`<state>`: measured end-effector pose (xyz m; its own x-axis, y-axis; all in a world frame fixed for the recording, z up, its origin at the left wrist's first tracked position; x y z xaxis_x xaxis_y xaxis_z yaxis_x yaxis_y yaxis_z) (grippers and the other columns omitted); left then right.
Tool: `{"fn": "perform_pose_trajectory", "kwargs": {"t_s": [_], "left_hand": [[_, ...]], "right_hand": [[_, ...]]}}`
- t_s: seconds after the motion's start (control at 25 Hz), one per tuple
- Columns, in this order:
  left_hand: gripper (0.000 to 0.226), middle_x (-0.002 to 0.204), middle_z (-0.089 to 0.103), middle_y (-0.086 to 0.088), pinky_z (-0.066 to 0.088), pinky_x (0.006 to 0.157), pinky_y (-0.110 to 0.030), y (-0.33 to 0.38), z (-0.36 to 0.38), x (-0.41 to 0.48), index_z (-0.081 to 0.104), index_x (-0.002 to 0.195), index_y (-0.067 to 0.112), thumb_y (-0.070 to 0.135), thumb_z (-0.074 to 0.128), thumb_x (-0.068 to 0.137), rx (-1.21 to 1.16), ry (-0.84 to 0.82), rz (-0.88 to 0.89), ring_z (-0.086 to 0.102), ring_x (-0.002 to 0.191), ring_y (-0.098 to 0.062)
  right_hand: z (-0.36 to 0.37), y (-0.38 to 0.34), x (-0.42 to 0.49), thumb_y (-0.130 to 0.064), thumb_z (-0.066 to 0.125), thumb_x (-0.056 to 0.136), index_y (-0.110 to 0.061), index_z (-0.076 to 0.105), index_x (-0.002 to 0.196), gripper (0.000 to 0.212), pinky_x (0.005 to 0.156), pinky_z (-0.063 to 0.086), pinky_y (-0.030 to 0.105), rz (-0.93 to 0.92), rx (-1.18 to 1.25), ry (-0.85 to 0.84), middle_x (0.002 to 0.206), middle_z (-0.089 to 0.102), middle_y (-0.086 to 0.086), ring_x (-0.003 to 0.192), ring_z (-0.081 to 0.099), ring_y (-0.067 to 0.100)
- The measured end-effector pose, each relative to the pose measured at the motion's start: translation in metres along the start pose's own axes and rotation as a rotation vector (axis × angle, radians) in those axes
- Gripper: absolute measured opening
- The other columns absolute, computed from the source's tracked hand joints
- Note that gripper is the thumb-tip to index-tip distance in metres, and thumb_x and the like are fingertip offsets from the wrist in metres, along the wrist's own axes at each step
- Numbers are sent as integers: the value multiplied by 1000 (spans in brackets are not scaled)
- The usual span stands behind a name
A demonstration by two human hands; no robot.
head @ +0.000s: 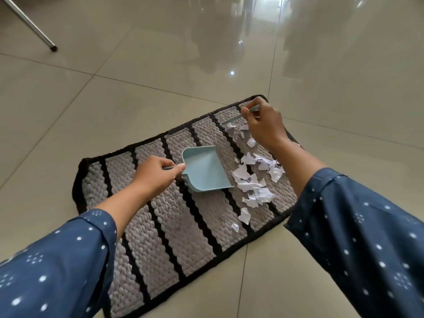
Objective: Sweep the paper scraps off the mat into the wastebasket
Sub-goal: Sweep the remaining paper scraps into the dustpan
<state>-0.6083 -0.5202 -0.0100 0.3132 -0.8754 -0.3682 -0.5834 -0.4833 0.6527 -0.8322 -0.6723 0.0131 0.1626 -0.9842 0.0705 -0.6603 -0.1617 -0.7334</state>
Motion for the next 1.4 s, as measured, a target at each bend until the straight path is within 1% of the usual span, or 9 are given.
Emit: {"fn": "perform_pose_trajectory", "kwargs": {"t_s": [0.16, 0.32, 0.56, 0.72, 0.8, 0.92, 1.04, 1.24, 1.4], "left_hand": [[33, 85, 75, -3, 40, 79, -27, 7, 8, 6, 78, 80, 14, 41, 62, 89, 16, 4, 38, 65, 91, -18], [32, 86, 76, -2, 46, 79, -29, 11, 15, 7, 78, 79, 14, 40, 63, 88, 38, -13, 80, 67, 91, -18], [30, 90, 76, -1, 41, 77, -26, 17, 21, 1, 79, 83, 15, 41, 64, 88, 76, -21, 97, 65, 92, -16], [31, 88, 76, -1, 46, 78, -29, 19, 27, -1, 78, 81, 17, 44, 63, 87, 93, -71, 109, 67, 93, -18], [33, 89, 76, -1, 41, 70, -26, 24, 28, -2, 78, 82, 17, 45, 62, 88, 120, -74, 109, 65, 90, -16], [33, 90, 76, -3, 36, 65, -25, 32, 31, -6, 78, 84, 16, 44, 62, 89, 148, -71, 110, 62, 85, -15], [32, 90, 76, -4, 36, 63, -25, 34, 33, -8, 78, 84, 16, 42, 62, 89, 165, -66, 102, 61, 84, -16], [34, 86, 76, -6, 37, 58, -17, 34, 33, -9, 78, 80, 14, 42, 62, 89, 159, -79, 80, 63, 81, -18], [33, 83, 75, -4, 42, 66, -25, 30, 35, -12, 78, 79, 15, 42, 64, 87, 144, -79, 71, 65, 86, -19]], "right_hand": [[3, 19, -18, -24, 55, 98, -6, 60, 105, 20, 58, 41, 15, 68, -26, -26, 88, 64, 2, 63, 53, 2], [-9, 28, -68, -28, 55, 97, -8, 60, 96, 21, 52, 37, 17, 15, -121, 8, 71, 56, -6, 56, 47, 1], [-30, 30, -61, -32, 55, 97, -7, 61, 98, 25, 56, 38, 25, 82, -111, 151, 85, 68, 8, 63, 53, 14], [-32, 31, -74, -25, 55, 98, -7, 61, 101, 19, 47, 34, 11, 47, -200, 35, 84, 64, 1, 57, 50, 4], [-56, 38, -65, -24, 53, 99, -5, 61, 104, 21, 41, 38, 10, 101, -161, 113, 85, 63, 0, 53, 50, 1], [-97, 61, -46, -30, 54, 99, -3, 64, 108, 31, 45, 33, 10, 233, -193, 290, 89, 67, 6, 62, 53, 14], [-87, 73, -57, -31, 54, 98, -6, 67, 106, 30, 48, 30, 17, 256, -244, 215, 94, 71, 11, 60, 50, 12], [-54, 46, -106, -34, 57, 96, -11, 68, 94, 26, 51, 30, 15, 35, -304, 105, 77, 63, 0, 56, 48, 7], [-87, 50, -98, -31, 57, 97, -9, 71, 100, 27, 48, 29, 12, 110, -258, 208, 76, 64, 0, 52, 45, -2]]}}
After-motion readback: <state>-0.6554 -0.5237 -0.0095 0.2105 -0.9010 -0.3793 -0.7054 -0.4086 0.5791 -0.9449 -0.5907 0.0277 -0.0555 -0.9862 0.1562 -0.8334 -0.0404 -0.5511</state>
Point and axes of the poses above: each hand's wrist, its own x-axis towards the middle knuckle, its own z-axis out of the palm, y = z × x, the point moved 2 cm from there along x, towards the middle knuckle
